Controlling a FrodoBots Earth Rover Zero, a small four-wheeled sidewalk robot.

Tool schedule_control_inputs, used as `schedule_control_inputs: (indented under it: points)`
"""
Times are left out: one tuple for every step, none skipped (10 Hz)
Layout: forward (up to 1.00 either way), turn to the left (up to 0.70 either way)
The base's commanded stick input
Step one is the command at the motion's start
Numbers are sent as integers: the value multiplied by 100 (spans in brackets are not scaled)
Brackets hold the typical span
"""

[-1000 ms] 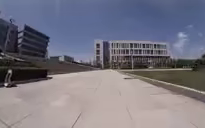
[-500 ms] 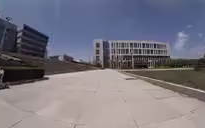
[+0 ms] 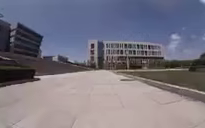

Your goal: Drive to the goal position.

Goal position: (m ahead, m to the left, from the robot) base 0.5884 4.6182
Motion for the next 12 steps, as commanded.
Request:
schedule_control_inputs:
  points:
    - [70,0]
    - [70,0]
    - [70,0]
    - [70,0]
    - [70,0]
    - [70,0]
    - [70,0]
    - [70,0]
    - [70,0]
    - [70,0]
    - [70,0]
    - [70,0]
